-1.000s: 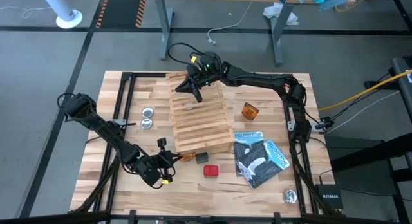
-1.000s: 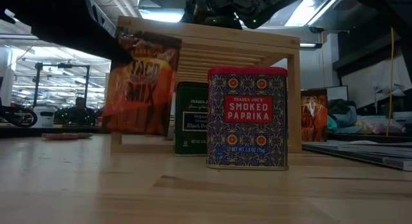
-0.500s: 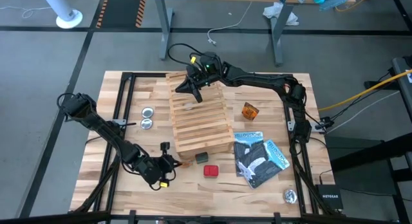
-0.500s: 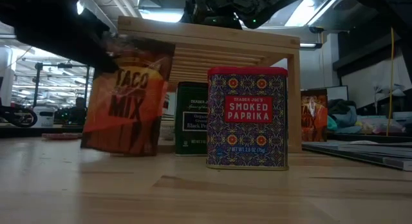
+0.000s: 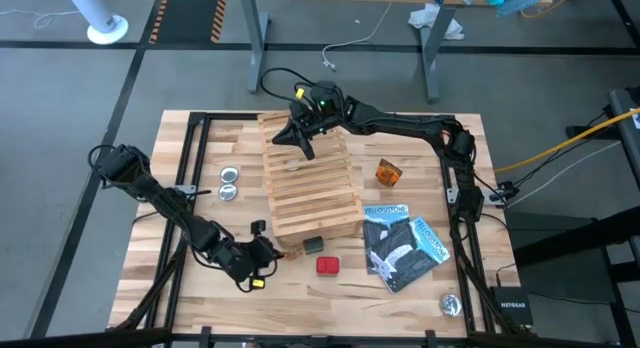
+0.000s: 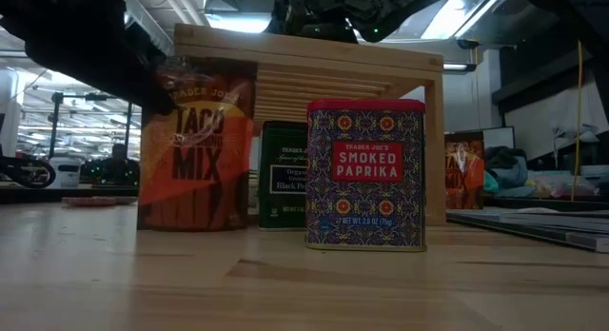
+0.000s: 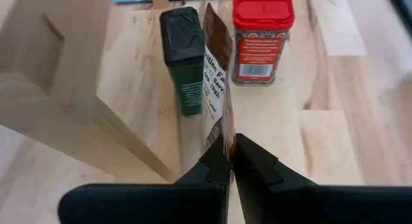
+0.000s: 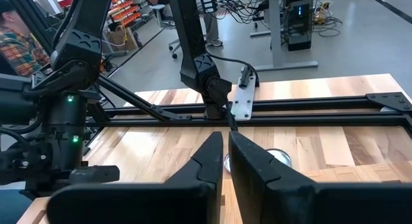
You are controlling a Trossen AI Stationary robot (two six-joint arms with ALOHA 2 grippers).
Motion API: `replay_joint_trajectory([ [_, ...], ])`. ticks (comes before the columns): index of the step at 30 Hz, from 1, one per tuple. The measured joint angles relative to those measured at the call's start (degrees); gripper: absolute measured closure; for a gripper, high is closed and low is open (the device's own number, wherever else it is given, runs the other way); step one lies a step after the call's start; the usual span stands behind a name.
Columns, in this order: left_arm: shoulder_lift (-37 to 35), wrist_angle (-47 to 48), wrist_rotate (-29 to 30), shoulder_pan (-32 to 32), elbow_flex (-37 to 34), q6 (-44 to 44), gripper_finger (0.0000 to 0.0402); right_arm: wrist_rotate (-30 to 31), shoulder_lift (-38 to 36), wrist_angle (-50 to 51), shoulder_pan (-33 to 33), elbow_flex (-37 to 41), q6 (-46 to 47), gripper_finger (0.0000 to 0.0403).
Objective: Shelf spices
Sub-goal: Remove the orange seasoning pack from the shelf
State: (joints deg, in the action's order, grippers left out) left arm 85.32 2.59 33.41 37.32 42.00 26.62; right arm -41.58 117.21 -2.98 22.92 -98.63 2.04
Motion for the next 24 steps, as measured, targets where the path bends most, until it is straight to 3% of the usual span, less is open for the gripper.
replay_joint_trajectory([
  [9, 0.0, 0.1, -2.1, 0.0, 0.1, 3.2, 0.0385, 0.0, 0.0, 0.0, 0.0, 0.0, 0.0, 0.0370],
  [18, 0.1, 0.3, -2.3, -1.2, 0.0, 5.7, 0.0288, 0.0, 0.0, 0.0, 0.0, 0.0, 0.5, 0.0370],
  [24, 0.1, -0.3, -2.2, -1.4, 0.0, 5.7, 0.0246, 0.0, 0.0, 0.0, 0.0, 0.0, 0.5, 0.0370],
])
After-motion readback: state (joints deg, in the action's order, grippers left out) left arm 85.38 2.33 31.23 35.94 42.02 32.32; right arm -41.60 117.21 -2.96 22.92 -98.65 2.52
